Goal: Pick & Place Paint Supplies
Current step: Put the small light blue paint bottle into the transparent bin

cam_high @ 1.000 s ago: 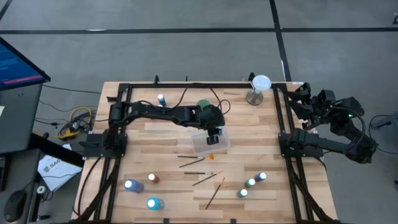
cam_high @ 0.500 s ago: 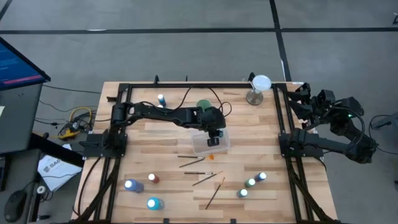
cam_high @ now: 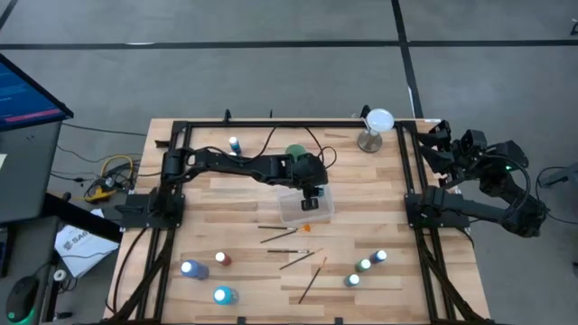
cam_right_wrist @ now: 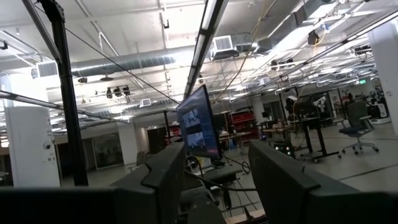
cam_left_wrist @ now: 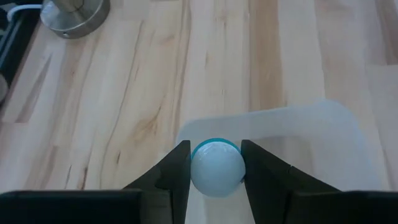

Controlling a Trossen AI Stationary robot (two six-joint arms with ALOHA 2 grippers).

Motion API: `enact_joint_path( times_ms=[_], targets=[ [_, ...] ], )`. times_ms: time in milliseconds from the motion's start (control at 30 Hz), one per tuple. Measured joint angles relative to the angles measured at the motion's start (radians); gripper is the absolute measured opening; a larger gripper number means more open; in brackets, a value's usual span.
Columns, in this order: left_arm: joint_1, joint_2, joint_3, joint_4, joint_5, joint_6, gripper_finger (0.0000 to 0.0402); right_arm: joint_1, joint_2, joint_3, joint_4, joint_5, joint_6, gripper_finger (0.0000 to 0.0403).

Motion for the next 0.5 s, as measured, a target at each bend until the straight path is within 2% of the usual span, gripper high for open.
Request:
enact_joint_path(
  times_ms=[500],
  targets=[
    [0.000,0.026,0.000,0.013,0.010,0.011,0.0124,0.000,0.000,0.000,0.000,0.000,0.004,0.0172]
  ],
)
